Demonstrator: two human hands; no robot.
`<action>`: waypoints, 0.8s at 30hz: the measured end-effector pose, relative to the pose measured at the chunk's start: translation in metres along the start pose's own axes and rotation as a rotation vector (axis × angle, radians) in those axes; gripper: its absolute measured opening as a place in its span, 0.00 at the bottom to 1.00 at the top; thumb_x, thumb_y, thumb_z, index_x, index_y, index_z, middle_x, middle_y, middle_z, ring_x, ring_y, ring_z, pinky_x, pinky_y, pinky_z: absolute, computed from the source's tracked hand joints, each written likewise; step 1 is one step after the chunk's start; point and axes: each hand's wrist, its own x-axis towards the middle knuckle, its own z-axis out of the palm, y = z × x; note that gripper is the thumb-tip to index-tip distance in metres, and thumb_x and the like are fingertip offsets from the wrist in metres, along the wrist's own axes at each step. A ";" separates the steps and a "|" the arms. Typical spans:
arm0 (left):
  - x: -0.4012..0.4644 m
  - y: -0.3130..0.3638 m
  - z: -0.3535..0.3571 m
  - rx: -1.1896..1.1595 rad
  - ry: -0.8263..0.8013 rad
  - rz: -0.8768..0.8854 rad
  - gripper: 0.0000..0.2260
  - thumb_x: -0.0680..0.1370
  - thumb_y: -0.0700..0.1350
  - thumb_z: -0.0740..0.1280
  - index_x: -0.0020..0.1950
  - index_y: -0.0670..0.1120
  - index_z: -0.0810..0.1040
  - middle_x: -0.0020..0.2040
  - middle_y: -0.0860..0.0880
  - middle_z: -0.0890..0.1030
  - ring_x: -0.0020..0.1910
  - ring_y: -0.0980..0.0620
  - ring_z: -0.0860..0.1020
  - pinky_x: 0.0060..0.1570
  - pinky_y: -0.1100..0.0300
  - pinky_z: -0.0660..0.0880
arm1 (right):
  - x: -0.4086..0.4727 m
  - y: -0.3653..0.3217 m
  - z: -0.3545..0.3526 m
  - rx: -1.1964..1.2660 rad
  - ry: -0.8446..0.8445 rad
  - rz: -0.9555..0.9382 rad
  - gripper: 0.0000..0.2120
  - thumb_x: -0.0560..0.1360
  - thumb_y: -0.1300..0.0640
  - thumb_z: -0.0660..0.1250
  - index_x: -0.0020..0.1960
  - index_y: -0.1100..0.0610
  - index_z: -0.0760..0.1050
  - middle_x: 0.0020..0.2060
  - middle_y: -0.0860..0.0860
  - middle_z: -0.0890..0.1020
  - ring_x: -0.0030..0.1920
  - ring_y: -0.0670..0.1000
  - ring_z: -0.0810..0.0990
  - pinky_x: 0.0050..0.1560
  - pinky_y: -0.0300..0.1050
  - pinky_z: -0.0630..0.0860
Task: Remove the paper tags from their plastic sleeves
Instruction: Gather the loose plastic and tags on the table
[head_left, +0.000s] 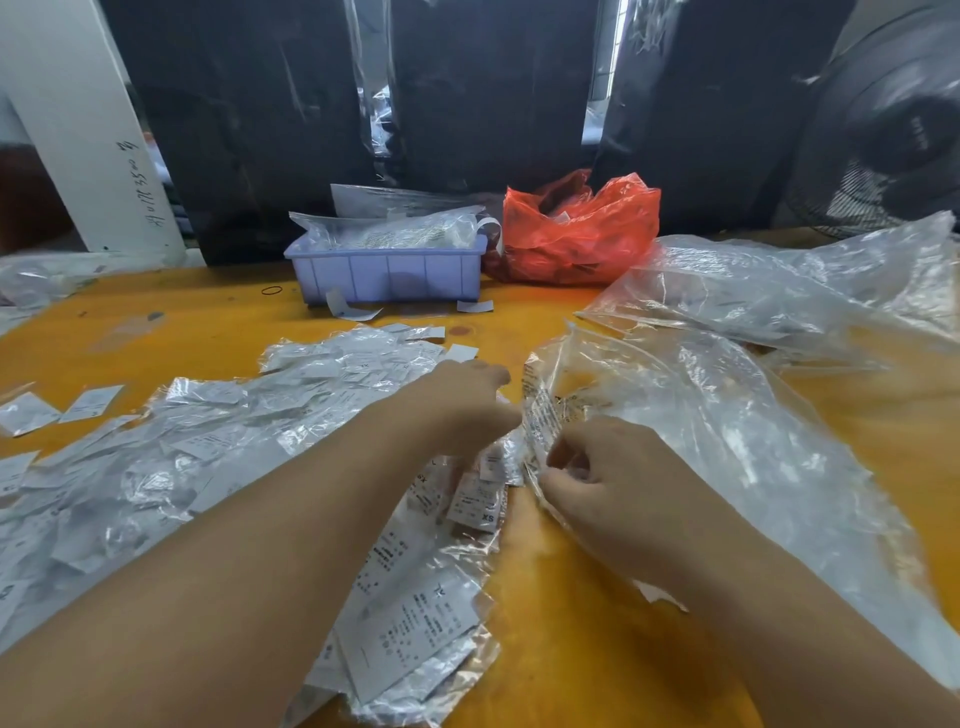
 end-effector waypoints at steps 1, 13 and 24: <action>0.002 -0.001 0.003 0.063 -0.026 -0.027 0.22 0.76 0.52 0.57 0.69 0.49 0.69 0.70 0.48 0.70 0.65 0.46 0.69 0.59 0.50 0.70 | -0.001 0.001 -0.001 -0.040 -0.014 0.043 0.07 0.74 0.50 0.63 0.45 0.52 0.77 0.43 0.45 0.76 0.43 0.45 0.76 0.44 0.45 0.76; -0.007 0.012 0.006 0.148 0.101 0.107 0.14 0.78 0.55 0.61 0.61 0.53 0.76 0.63 0.51 0.72 0.61 0.49 0.70 0.59 0.50 0.72 | -0.001 0.010 -0.049 -0.090 0.601 0.124 0.15 0.70 0.69 0.60 0.51 0.58 0.79 0.49 0.57 0.79 0.45 0.54 0.72 0.44 0.44 0.64; -0.032 0.066 0.039 0.116 -0.134 0.425 0.35 0.73 0.70 0.64 0.74 0.52 0.65 0.77 0.53 0.61 0.76 0.49 0.55 0.71 0.51 0.57 | -0.002 0.015 -0.050 -0.184 0.323 0.340 0.17 0.68 0.68 0.62 0.54 0.58 0.77 0.53 0.57 0.77 0.54 0.59 0.75 0.52 0.50 0.74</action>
